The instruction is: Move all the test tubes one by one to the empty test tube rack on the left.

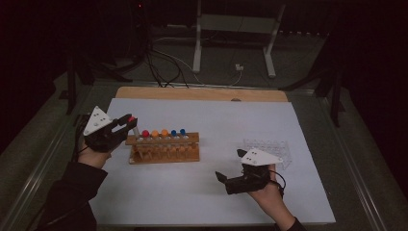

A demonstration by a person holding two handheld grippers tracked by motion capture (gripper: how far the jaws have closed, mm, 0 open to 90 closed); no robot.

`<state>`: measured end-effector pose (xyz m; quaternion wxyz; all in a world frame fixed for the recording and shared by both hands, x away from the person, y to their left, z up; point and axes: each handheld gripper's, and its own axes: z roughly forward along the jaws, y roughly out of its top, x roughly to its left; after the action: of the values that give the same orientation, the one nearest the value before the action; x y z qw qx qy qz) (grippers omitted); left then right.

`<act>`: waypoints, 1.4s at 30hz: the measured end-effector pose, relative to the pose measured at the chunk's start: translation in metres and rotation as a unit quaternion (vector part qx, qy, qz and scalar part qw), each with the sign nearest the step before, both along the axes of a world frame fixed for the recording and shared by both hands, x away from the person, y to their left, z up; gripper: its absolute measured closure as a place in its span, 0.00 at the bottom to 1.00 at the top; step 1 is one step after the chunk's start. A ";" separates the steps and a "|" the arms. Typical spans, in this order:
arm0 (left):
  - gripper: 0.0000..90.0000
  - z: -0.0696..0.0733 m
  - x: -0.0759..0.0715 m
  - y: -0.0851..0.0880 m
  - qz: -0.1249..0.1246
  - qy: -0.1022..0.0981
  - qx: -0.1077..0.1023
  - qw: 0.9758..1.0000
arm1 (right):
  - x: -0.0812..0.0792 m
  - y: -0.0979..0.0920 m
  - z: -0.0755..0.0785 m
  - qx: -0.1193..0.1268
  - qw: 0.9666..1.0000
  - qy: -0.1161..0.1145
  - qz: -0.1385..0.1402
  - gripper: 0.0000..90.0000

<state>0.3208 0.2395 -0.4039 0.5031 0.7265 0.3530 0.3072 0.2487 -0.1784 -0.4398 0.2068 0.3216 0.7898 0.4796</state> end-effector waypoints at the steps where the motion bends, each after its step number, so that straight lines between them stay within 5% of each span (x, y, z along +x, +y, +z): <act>1: 0.80 -0.004 0.001 0.000 0.003 0.002 0.002 1.000 | 0.000 0.000 0.000 0.000 1.000 0.000 0.000 0.00; 14: 0.80 -0.049 0.014 0.000 0.012 0.061 -0.005 0.998 | 0.000 -0.004 0.000 0.002 1.000 0.002 -0.003 0.00; 23: 0.78 -0.050 0.012 0.003 0.012 0.071 -0.018 0.997 | 0.001 -0.006 0.000 0.004 1.000 0.003 -0.004 0.00; 28: 0.42 -0.042 0.005 0.005 -0.006 0.085 -0.030 0.996 | 0.001 -0.007 0.001 0.005 1.000 0.004 -0.005 0.00; 32: 0.18 -0.039 -0.007 0.003 -0.019 0.097 -0.019 0.995 | 0.001 -0.008 0.001 0.006 1.000 0.002 -0.005 0.00; 36: 0.04 -0.040 -0.023 0.001 -0.058 0.111 -0.030 0.992 | 0.001 -0.009 0.001 0.006 1.000 0.002 -0.007 0.00; 42: 0.01 -0.046 -0.044 -0.006 -0.106 0.105 -0.038 0.988 | 0.001 -0.010 0.001 0.006 1.000 0.002 -0.010 0.00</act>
<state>0.2766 0.2336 -0.4498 0.5206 0.7683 0.3361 0.1603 0.2497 -0.1885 -0.4387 0.2083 0.3314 0.7843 0.4813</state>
